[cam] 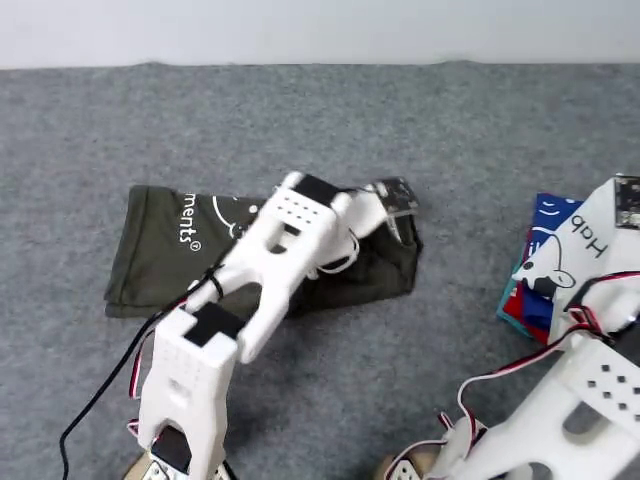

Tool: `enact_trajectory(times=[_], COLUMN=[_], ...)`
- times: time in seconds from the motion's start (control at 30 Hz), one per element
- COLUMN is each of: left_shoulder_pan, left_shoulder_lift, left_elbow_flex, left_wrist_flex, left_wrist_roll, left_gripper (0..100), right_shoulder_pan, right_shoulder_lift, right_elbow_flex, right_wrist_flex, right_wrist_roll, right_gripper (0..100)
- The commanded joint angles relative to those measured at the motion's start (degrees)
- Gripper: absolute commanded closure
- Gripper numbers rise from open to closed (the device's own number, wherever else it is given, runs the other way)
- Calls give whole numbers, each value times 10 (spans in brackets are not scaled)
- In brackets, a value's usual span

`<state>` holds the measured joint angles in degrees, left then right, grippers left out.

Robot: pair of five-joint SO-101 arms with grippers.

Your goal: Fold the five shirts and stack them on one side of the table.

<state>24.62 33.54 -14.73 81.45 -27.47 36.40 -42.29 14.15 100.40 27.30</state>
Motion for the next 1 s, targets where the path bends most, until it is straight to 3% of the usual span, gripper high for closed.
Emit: enact_trajectory(times=[0.0, 0.17, 0.43, 0.67, 0.87, 0.97], left_shoulder_pan=[-16, -21, -81, -93, -57, -40], left_shoulder_lift=[5, 10, 16, 36, 41, 43], left_elbow_flex=[-52, -86, -167, -177, -283, -296], left_wrist_flex=[6, 41, 37, 25, 136, 147], left_wrist_roll=[-9, 4, 11, 11, 14, 12], left_gripper=[957, 825, 821, 822, 823, 823], right_shoulder_pan=[5, 5, 5, 5, 5, 4], right_shoulder_lift=[-11, -11, -11, -11, -11, -11], right_elbow_flex=[-3, -3, -3, -3, -3, -3], right_wrist_flex=[16, 16, 20, 19, 16, 15], right_wrist_roll=[4, 4, 4, 4, 4, 4], right_gripper=[983, 983, 983, 983, 983, 983])
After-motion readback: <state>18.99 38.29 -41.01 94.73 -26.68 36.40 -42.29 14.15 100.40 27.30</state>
